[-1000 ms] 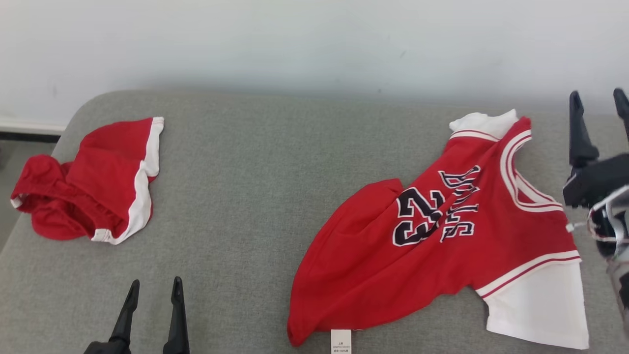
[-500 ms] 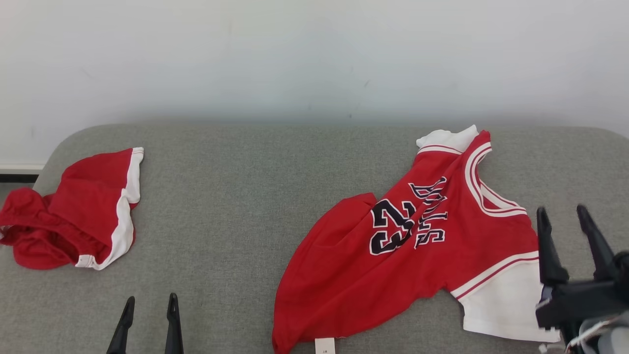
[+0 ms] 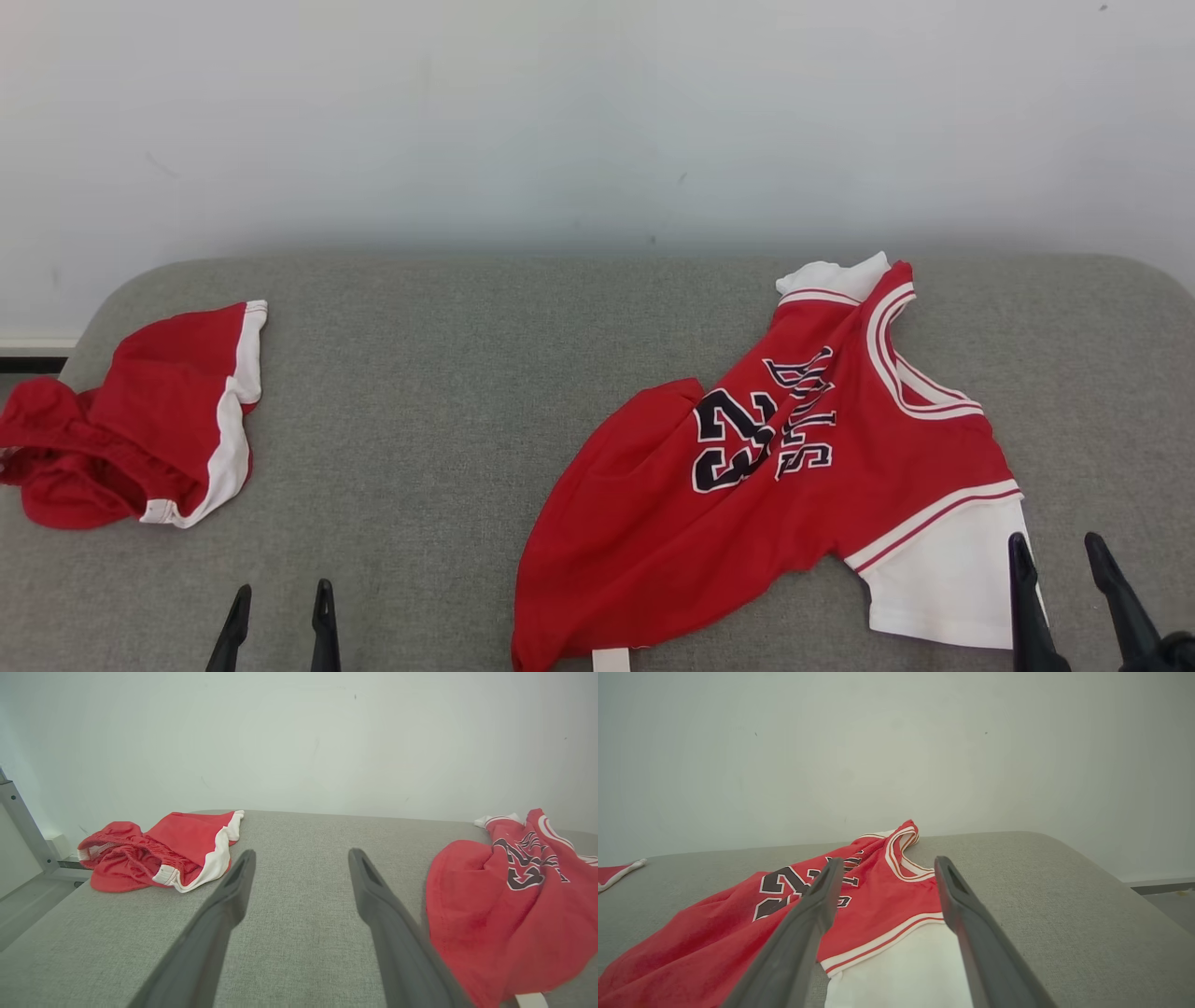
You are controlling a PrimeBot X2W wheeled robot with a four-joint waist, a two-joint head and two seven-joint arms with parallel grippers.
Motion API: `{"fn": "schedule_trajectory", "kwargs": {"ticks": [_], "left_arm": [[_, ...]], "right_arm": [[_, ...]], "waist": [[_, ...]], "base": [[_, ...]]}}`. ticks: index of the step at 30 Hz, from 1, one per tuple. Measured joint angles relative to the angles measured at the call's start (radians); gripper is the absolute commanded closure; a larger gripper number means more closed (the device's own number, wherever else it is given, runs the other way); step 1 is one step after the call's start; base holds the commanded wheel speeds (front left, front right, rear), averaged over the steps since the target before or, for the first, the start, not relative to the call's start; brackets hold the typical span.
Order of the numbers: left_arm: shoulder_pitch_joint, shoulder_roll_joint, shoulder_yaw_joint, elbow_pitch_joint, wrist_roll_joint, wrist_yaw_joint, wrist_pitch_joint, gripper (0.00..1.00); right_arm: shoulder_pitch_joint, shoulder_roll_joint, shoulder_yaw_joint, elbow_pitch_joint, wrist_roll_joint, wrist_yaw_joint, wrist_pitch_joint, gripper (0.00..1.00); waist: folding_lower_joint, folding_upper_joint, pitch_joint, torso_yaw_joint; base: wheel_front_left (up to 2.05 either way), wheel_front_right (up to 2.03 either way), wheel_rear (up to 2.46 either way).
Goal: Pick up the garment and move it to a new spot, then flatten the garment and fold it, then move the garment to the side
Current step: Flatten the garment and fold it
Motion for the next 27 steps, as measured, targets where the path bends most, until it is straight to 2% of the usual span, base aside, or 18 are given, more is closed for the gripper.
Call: {"fn": "schedule_trajectory", "kwargs": {"ticks": [5, 27], "left_arm": [[0.005, 0.000, 0.003, -0.001, 0.000, 0.000, 0.000, 0.00], [0.006, 0.000, 0.000, -0.002, 0.011, -0.009, 0.000, 0.00]], "right_arm": [[0.040, 0.037, -0.015, -0.042, -0.024, 0.000, 0.017, 0.00], [0.040, 0.031, -0.022, -0.013, -0.014, 0.000, -0.002, 0.00]], "waist": [[0.0001, 0.0001, 0.000, -0.002], [0.0001, 0.0001, 0.004, 0.014]], "base": [[0.00, 0.00, 0.00], [0.00, 0.00, 0.00]]}}
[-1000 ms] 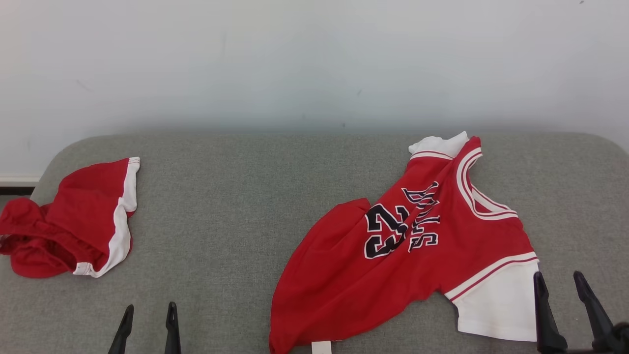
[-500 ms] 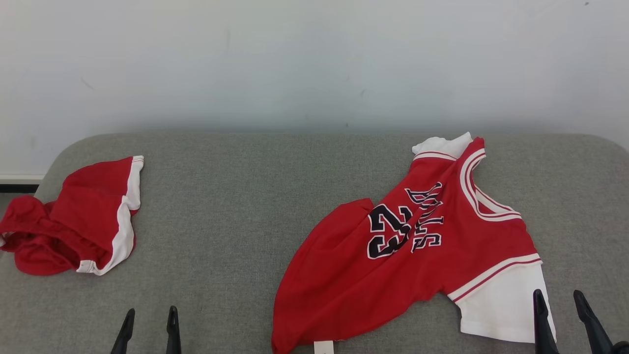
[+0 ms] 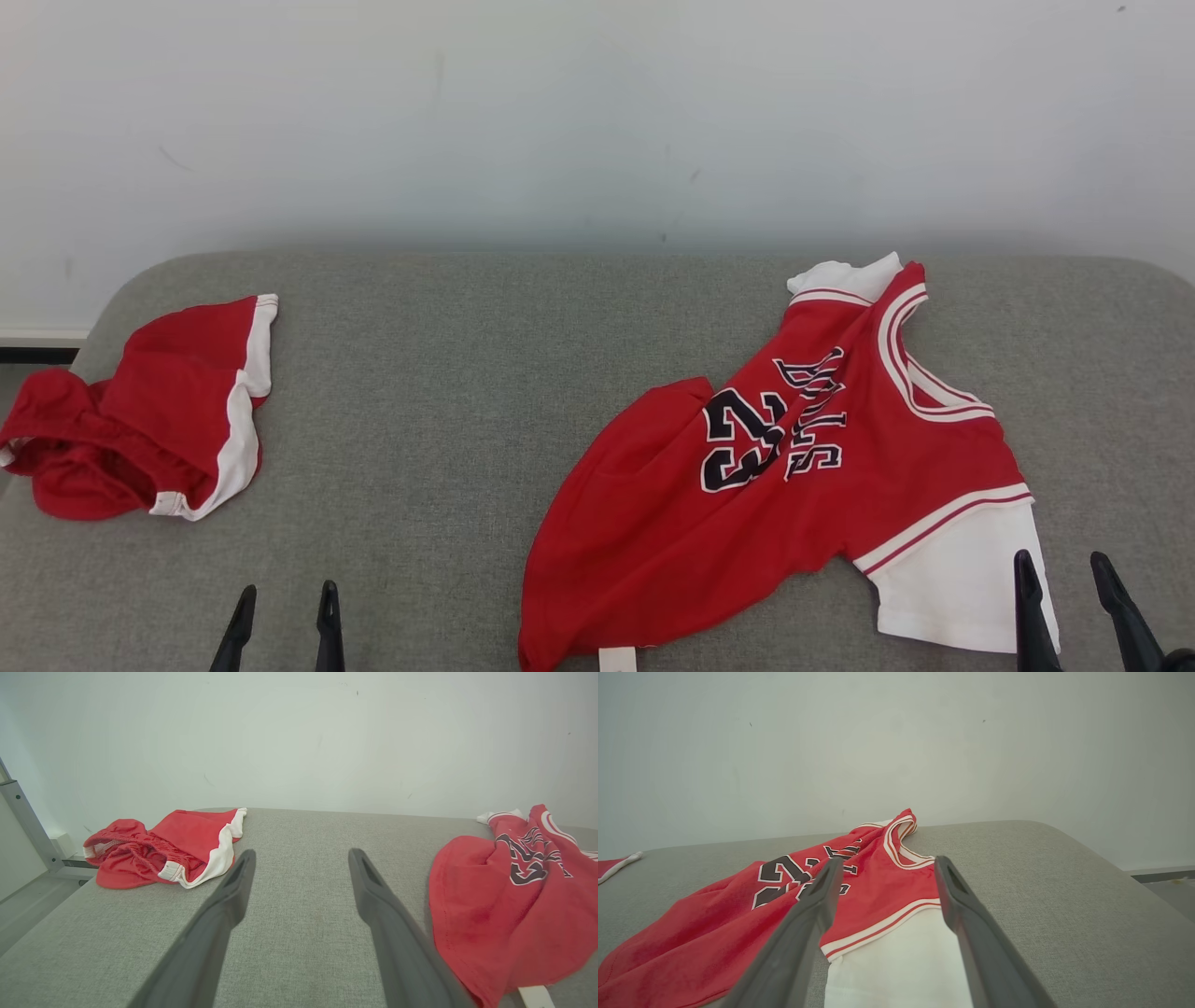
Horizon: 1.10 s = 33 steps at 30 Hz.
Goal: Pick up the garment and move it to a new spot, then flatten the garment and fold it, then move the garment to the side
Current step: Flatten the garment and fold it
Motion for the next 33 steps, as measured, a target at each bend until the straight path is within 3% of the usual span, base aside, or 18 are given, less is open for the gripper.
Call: {"fn": "schedule_trajectory", "kwargs": {"ticks": [33], "left_arm": [[-0.003, -0.002, -0.004, 0.000, -0.003, 0.000, 0.000, 0.00]], "right_arm": [[-0.039, 0.058, 0.091, 0.055, 0.041, 0.000, -0.037, 0.00]], "waist": [[0.0000, 0.0000, -0.008, 0.002]], "base": [[0.00, 0.00, 0.00]]}}
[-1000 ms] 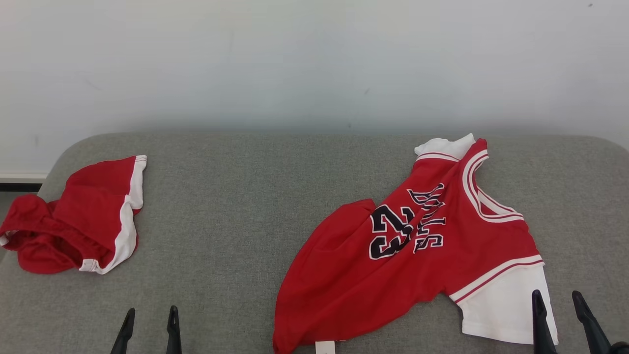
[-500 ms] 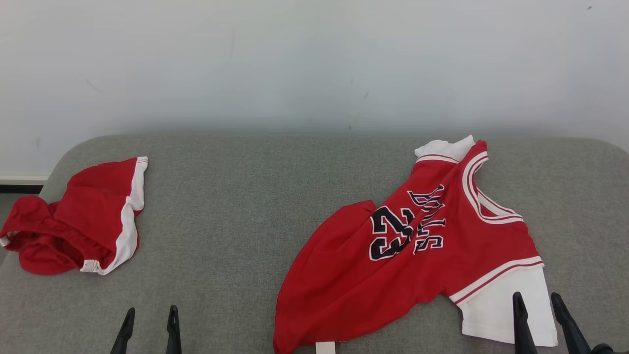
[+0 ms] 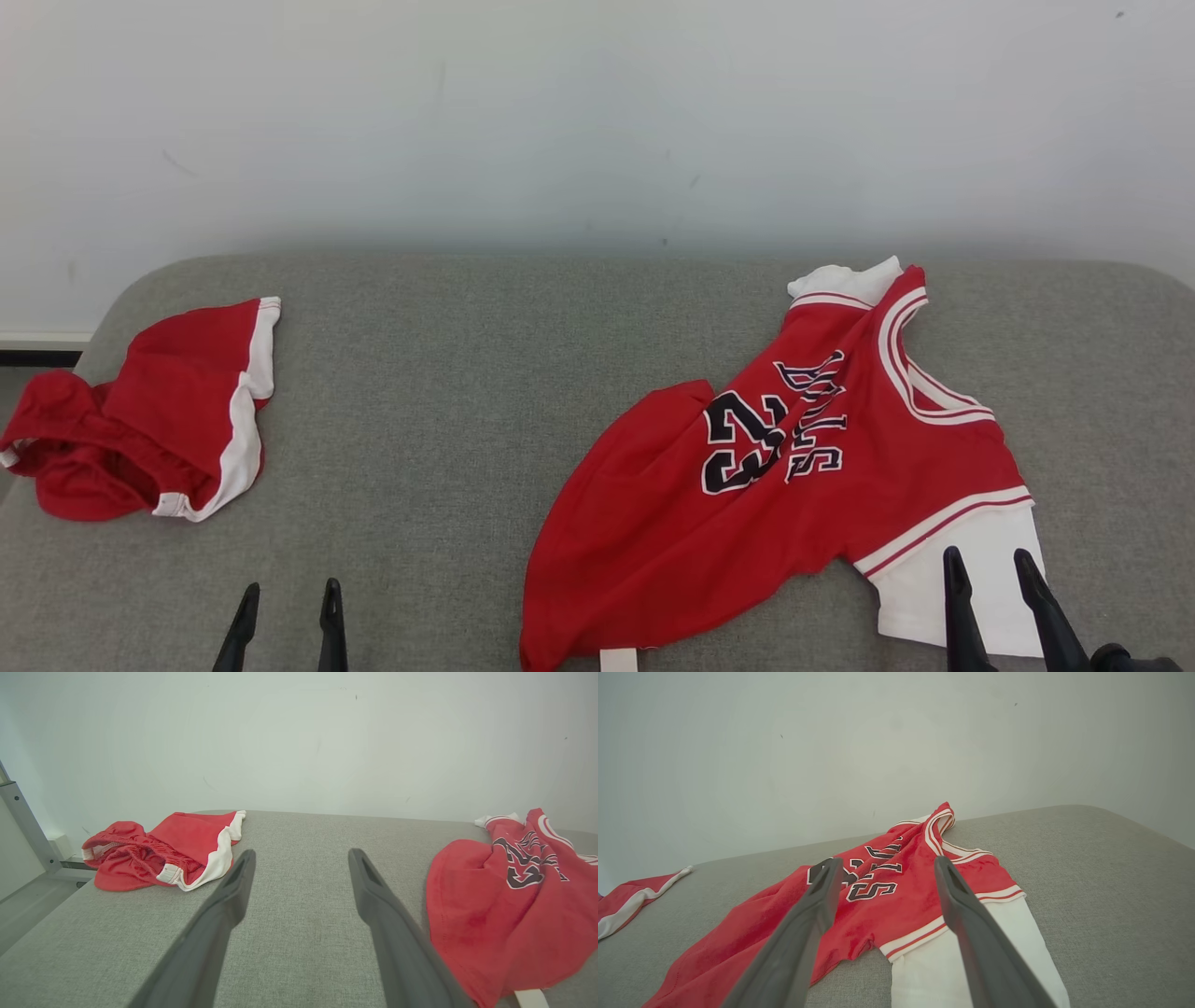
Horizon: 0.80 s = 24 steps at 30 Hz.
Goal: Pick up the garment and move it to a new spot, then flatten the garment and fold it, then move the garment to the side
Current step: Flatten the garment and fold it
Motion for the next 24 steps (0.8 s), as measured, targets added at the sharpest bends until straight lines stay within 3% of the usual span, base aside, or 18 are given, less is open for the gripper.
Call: {"fn": "schedule_trajectory", "kwargs": {"ticks": [9, 24], "left_arm": [[-0.002, 0.000, -0.038, 0.007, -0.005, 0.000, 0.000, 0.00], [-0.100, -0.001, -0.387, 0.231, -0.045, -0.017, 0.000, 0.00]], "right_arm": [[-0.015, -0.018, -0.009, 0.036, -0.020, 0.000, 0.004, 0.00], [-0.150, -0.095, -0.103, 0.268, -0.048, 0.000, 0.124, 0.00]], "waist": [[0.0000, 0.0000, -0.001, 0.005], [0.0000, 0.0000, 0.062, 0.007]], "base": [[0.00, 0.00, 0.00], [0.00, 0.00, 0.00]]}}
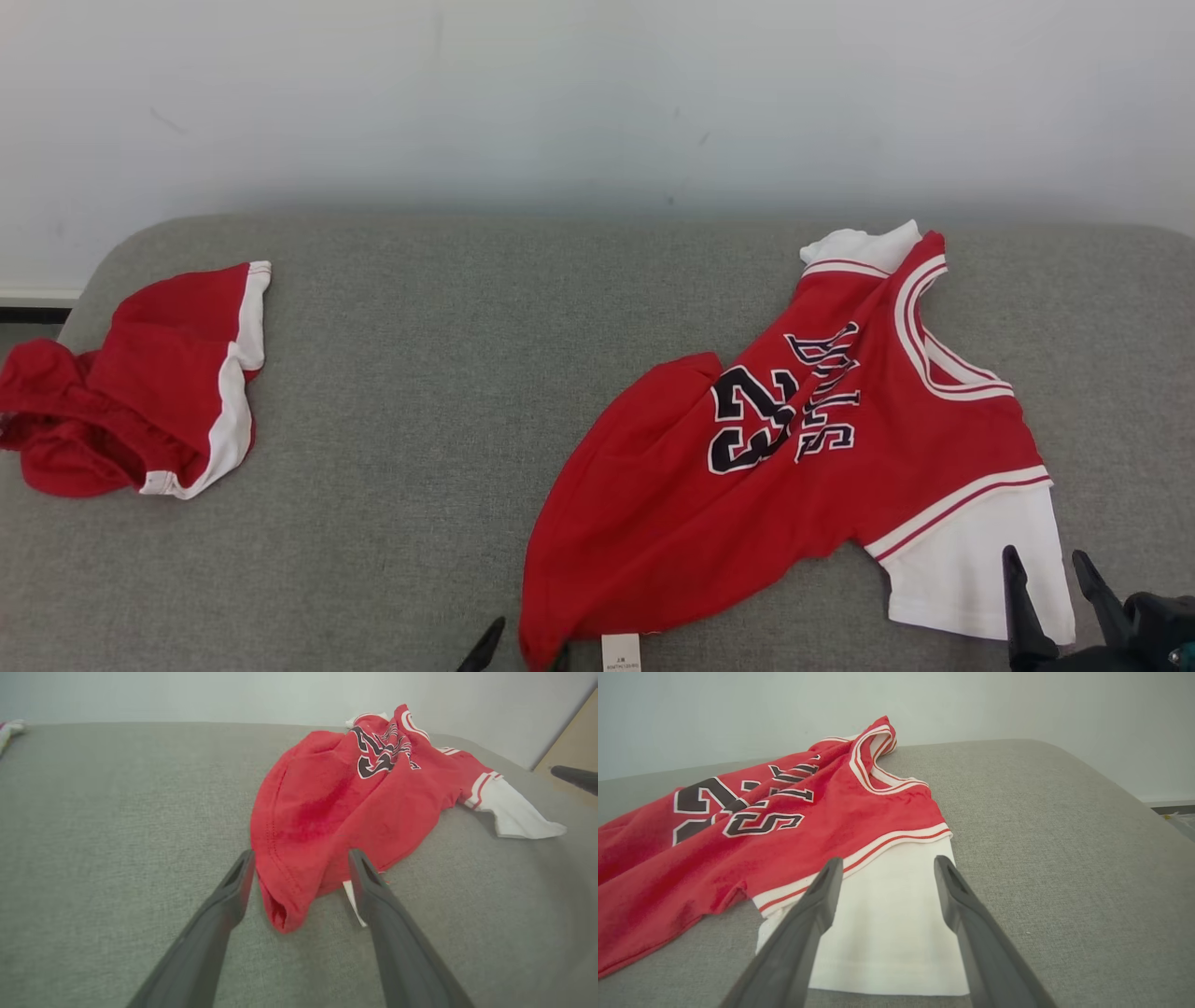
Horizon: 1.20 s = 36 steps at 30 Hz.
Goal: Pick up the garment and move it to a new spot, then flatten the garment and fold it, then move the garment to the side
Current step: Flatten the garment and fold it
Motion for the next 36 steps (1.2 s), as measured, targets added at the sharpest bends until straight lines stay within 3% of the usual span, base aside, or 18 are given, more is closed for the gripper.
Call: {"fn": "schedule_trajectory", "kwargs": {"ticks": [5, 22, 23, 24, 25, 26, 31, 36], "left_arm": [[-0.048, 0.005, -0.068, 0.097, -0.030, 0.000, 0.000, 0.00], [-0.141, 0.005, -0.102, 0.269, -0.076, -0.001, 0.000, 0.00], [-0.146, 0.004, -0.106, 0.277, -0.079, -0.001, 0.000, 0.09], [-0.151, 0.004, -0.106, 0.285, -0.085, -0.001, 0.000, 0.33], [-0.156, 0.003, -0.106, 0.294, -0.091, -0.001, 0.000, 0.83], [-0.162, 0.003, -0.104, 0.304, -0.096, -0.001, 0.000, 1.00], [-0.167, 0.004, -0.077, 0.290, -0.127, -0.001, 0.000, 1.00], [-0.176, 0.030, -0.044, 0.171, -0.091, -0.001, 0.000, 1.00]], "right_arm": [[-0.061, -0.007, -0.012, 0.111, -0.011, 0.000, 0.005, 0.00], [-0.198, -0.012, -0.037, 0.424, -0.047, 0.000, -0.029, 0.00], [-0.206, -0.011, -0.037, 0.439, -0.047, 0.000, -0.033, 0.00], [-0.215, -0.010, -0.037, 0.457, -0.047, 0.000, -0.031, 0.57], [-0.224, -0.008, -0.037, 0.473, -0.046, 0.000, -0.029, 1.00], [-0.231, -0.007, -0.036, 0.487, -0.045, 0.000, -0.030, 1.00], [-0.232, 0.012, 0.021, 0.503, 0.034, -0.003, -0.085, 1.00], [-0.240, 0.011, 0.117, 0.349, 0.072, -0.002, -0.116, 1.00]], "waist": [[0.0000, 0.0001, 0.038, -0.007], [0.0000, 0.0000, 0.078, -0.018], [0.0000, 0.0000, 0.078, -0.017], [0.0000, 0.0000, 0.077, -0.017], [0.0000, -0.0001, 0.076, -0.017], [-0.0001, -0.0001, 0.075, -0.016], [0.0000, 0.0000, 0.048, -0.011], [0.0000, 0.0001, 0.039, -0.030]], "base": [[0.00, 0.00, 0.00], [0.00, 0.00, 0.00], [0.00, 0.00, 0.00], [0.00, 0.00, 0.00], [0.00, 0.00, 0.00], [0.00, 0.00, 0.00], [0.00, 0.00, 0.00], [0.00, 0.00, 0.00]]}}
